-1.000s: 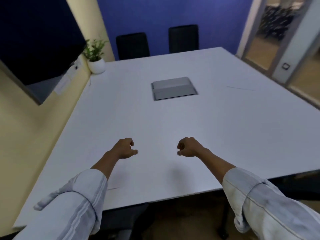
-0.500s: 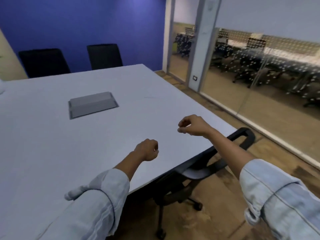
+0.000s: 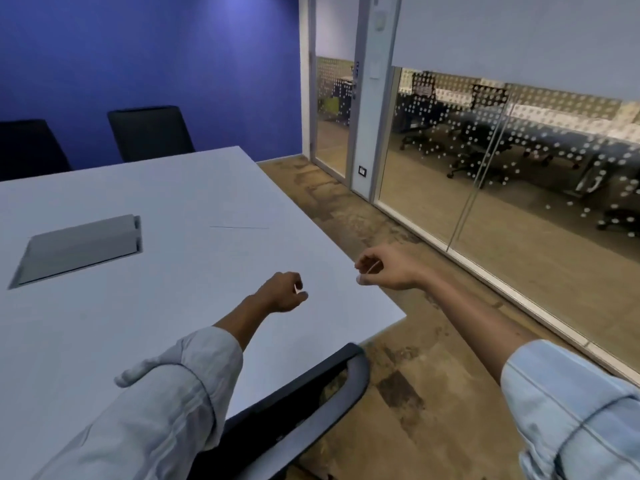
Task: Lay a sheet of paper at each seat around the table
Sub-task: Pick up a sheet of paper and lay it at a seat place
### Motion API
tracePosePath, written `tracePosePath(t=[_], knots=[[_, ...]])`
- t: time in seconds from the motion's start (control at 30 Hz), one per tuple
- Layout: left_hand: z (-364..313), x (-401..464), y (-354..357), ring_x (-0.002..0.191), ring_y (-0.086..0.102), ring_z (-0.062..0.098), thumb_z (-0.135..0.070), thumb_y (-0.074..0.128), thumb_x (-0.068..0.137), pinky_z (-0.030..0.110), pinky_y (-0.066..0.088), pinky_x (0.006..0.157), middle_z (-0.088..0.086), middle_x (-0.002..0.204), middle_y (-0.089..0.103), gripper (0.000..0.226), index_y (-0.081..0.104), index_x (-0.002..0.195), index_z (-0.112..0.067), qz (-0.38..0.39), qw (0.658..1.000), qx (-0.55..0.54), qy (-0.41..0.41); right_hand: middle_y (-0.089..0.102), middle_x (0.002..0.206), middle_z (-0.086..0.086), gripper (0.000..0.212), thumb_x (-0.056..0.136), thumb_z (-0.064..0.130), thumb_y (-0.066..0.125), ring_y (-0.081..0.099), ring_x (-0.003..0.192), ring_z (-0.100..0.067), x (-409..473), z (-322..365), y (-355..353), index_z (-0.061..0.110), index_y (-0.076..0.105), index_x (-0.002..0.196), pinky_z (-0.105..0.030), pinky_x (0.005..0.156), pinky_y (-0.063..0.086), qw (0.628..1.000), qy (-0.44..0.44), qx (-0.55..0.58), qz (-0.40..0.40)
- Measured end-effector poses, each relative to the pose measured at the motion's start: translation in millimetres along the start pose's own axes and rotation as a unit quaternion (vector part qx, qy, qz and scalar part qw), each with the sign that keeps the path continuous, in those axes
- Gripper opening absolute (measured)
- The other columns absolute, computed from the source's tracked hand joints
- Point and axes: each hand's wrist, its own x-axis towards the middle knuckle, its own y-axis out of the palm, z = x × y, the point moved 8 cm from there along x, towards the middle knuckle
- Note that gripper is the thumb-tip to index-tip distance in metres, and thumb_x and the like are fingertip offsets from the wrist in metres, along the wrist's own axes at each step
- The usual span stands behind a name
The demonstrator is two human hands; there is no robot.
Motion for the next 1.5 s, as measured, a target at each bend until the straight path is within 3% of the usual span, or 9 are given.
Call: tracePosePath(t=[0.3, 0.57, 0.67, 0.77, 0.83, 0.97, 1.13, 1.3, 1.5], knots=[[-3.2, 121.5, 80.2, 0.103, 0.068, 0.030, -0.045, 0.059, 0.092, 0.046, 0.058, 0.087, 0.012, 0.116, 0.061, 0.057, 0.050, 0.131, -0.005, 0.230, 0.952, -0.065, -0.192, 0.074, 0.104, 0.002, 0.037, 0.084, 0.042, 0.074, 0.070, 0.096, -0.012, 125.1, -139.3, -26.2, 0.016, 0.072, 0.111, -0.039, 0.093, 0.057, 0.997, -0.046, 0.018, 0.060], [-8.9, 248.6, 143.8, 0.101, 0.070, 0.031, -0.041, 0.060, 0.093, 0.044, 0.060, 0.081, 0.017, 0.117, 0.067, 0.049, 0.056, 0.125, -0.003, 0.185, 0.927, -0.145, -0.291, 0.073, 0.107, -0.004, 0.032, 0.087, 0.035, 0.073, 0.068, 0.100, -0.020, 264.4, -262.5, -1.9, 0.014, 0.071, 0.111, -0.044, 0.094, 0.056, 0.981, -0.056, 0.012, 0.187], [-14.5, 280.5, 136.2, 0.088, 0.067, 0.027, -0.044, 0.059, 0.092, 0.036, 0.061, 0.066, 0.015, 0.105, 0.066, 0.051, 0.057, 0.125, -0.004, 0.160, 0.928, -0.127, -0.311, 0.071, 0.110, -0.005, 0.038, 0.088, 0.038, 0.071, 0.067, 0.100, -0.019, 322.4, -280.3, -15.9, 0.014, 0.069, 0.117, -0.036, 0.090, 0.057, 0.974, -0.044, -0.006, 0.222], [-8.4, 308.0, 116.8, 0.089, 0.059, 0.023, -0.046, 0.058, 0.092, 0.026, 0.052, 0.052, 0.012, 0.124, 0.058, 0.054, 0.054, 0.129, -0.007, 0.110, 0.929, -0.123, -0.330, 0.069, 0.113, -0.005, 0.039, 0.089, 0.038, 0.069, 0.065, 0.104, -0.020, 382.0, -280.6, -21.4, 0.014, 0.067, 0.121, -0.035, 0.091, 0.055, 0.961, -0.080, -0.057, 0.257], [1.6, 326.1, 104.6, 0.096, 0.058, 0.023, -0.046, 0.059, 0.091, 0.027, 0.052, 0.057, 0.010, 0.129, 0.057, 0.054, 0.054, 0.129, -0.008, 0.062, 0.924, -0.150, -0.347, 0.069, 0.113, -0.005, 0.039, 0.090, 0.039, 0.068, 0.065, 0.106, -0.021, 421.2, -279.4, -17.2, 0.014, 0.067, 0.121, -0.037, 0.094, 0.055, 0.951, -0.100, -0.080, 0.281], [26.2, 357.2, 95.9, 0.121, 0.054, 0.025, -0.047, 0.059, 0.091, 0.033, 0.045, 0.091, 0.010, 0.132, 0.060, 0.051, 0.055, 0.127, -0.011, -0.018, 0.894, -0.194, -0.403, 0.069, 0.118, -0.006, 0.042, 0.089, 0.038, 0.068, 0.063, 0.112, -0.022, 496.2, -279.0, 8.4, 0.014, 0.066, 0.124, -0.037, 0.098, 0.052, 0.931, -0.142, -0.114, 0.316], [51.9, 395.5, 102.4, 0.131, 0.048, 0.028, -0.046, 0.060, 0.091, 0.035, 0.040, 0.105, 0.013, 0.145, 0.049, 0.062, 0.046, 0.139, -0.008, -0.091, 0.837, -0.238, -0.485, 0.061, 0.131, -0.007, 0.045, 0.091, 0.039, 0.065, 0.059, 0.119, -0.025, 594.5, -265.6, 49.3, 0.014, 0.060, 0.128, -0.035, 0.098, 0.049, 0.916, -0.194, -0.132, 0.326], [49.2, 424.4, 146.4, 0.151, 0.017, 0.029, -0.050, 0.057, 0.091, 0.038, 0.018, 0.122, 0.015, 0.164, 0.015, 0.088, 0.015, 0.155, -0.005, -0.006, 0.810, -0.264, -0.523, 0.036, 0.155, -0.008, 0.056, 0.093, 0.040, 0.063, 0.035, 0.143, -0.028, 661.1, -241.0, 92.1, 0.015, 0.047, 0.141, -0.040, 0.116, 0.035, 0.882, -0.260, -0.161, 0.359], [38.0, 430.6, 183.4, 0.153, -0.006, 0.028, -0.050, 0.049, 0.093, 0.047, 0.015, 0.123, 0.010, 0.165, -0.013, 0.091, -0.001, 0.156, -0.008, 0.049, 0.794, -0.255, -0.549, 0.000, 0.169, -0.005, 0.081, 0.094, 0.047, 0.059, 0.002, 0.155, -0.027, 714.5, -187.1, 149.5, 0.013, 0.020, 0.157, -0.049, 0.122, 0.024, 0.834, -0.337, -0.224, 0.375]])
